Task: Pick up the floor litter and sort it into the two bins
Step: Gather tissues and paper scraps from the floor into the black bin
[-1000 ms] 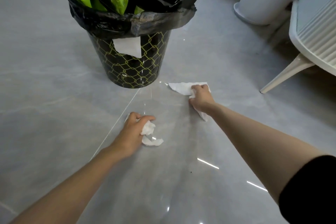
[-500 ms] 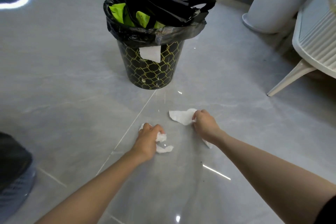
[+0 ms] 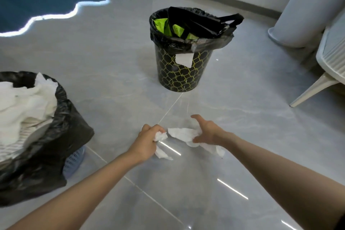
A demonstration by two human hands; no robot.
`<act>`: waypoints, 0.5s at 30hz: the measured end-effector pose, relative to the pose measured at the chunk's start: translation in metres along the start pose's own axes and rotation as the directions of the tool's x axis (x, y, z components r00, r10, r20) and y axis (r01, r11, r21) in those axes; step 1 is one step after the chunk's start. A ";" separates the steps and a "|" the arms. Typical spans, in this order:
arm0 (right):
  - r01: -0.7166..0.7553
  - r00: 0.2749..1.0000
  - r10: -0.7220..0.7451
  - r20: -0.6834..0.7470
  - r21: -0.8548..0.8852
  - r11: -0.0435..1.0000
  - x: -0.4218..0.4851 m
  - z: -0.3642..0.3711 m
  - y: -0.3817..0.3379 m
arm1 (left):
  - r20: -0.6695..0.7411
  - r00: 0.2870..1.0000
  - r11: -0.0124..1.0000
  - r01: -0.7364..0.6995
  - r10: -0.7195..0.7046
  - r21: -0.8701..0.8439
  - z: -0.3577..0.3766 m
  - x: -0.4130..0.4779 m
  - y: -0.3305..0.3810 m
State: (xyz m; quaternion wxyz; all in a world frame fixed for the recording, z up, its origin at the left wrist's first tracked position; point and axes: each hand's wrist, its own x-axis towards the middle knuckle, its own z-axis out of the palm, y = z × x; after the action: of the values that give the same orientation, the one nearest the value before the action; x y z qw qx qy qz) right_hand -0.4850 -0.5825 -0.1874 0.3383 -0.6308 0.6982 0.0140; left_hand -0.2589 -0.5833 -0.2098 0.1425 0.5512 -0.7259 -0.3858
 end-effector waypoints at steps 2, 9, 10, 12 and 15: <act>-0.051 0.999 0.050 0.020 0.017 0.999 0.001 0.004 0.000 | 0.008 1.000 1.000 -0.005 0.005 -0.012 -0.003 -0.005 0.003; -0.086 0.993 0.089 -0.078 0.037 0.996 0.006 0.029 0.003 | 0.040 0.999 0.999 -0.003 0.004 -0.038 -0.005 -0.014 0.004; -0.084 0.991 0.087 -0.099 0.040 0.996 0.007 0.030 0.002 | 0.043 0.999 0.999 0.004 -0.002 -0.035 -0.004 -0.014 0.002; -0.084 0.990 0.083 -0.112 -0.010 0.996 0.010 0.029 0.000 | 0.046 0.999 1.000 0.013 -0.012 -0.028 -0.004 -0.015 0.000; -0.121 0.989 0.115 -0.096 -0.060 0.991 0.012 0.029 -0.002 | 0.051 0.999 0.999 0.020 -0.019 -0.027 -0.004 -0.015 -0.001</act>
State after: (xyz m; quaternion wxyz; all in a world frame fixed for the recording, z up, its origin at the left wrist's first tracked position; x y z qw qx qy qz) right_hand -0.4694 -0.5805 -0.2149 0.2833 -0.5992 0.7483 0.0277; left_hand -0.2504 -0.5709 -0.2046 0.1279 0.5464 -0.7185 -0.4109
